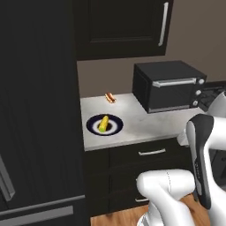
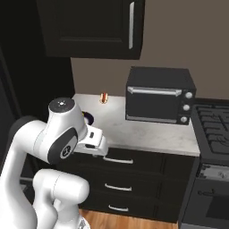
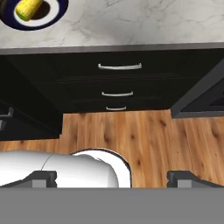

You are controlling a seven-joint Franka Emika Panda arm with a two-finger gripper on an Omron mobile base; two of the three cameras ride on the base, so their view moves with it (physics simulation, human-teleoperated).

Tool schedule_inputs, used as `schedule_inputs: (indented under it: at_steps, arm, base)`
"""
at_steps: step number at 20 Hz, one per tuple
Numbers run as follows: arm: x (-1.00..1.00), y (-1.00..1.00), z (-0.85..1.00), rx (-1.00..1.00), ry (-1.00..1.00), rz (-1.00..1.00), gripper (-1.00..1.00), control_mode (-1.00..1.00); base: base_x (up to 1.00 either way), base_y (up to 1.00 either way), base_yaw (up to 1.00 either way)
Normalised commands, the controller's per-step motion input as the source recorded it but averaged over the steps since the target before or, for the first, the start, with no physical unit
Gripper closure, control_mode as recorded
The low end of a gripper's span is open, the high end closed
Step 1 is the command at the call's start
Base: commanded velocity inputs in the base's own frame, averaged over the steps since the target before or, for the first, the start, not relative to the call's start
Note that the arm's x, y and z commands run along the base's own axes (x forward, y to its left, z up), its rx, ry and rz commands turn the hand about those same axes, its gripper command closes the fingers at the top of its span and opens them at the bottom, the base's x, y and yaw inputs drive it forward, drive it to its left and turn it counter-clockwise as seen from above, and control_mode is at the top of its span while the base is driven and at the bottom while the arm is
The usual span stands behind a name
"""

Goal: Pick the corn from the counter and place it in the microwave. Then turn on the microwave.

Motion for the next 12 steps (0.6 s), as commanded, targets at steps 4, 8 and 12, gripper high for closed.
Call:
schedule_inputs:
  at_steps: [4, 8, 12]
  arm:
    - [0.00, 0.00, 0.00, 0.00, 0.00, 0.00, -1.00, 1.00]
    - [0.00, 0.00, 0.00, 0.00, 0.00, 0.00, -1.00, 1.00]
    - [0.00, 0.00, 0.00, 0.00, 0.00, 0.00, -1.00, 1.00]
  base:
    - [0.26, -0.10, 0.04]
    - [0.30, -0.02, 0.07]
    - [0.34, 0.00, 0.08]
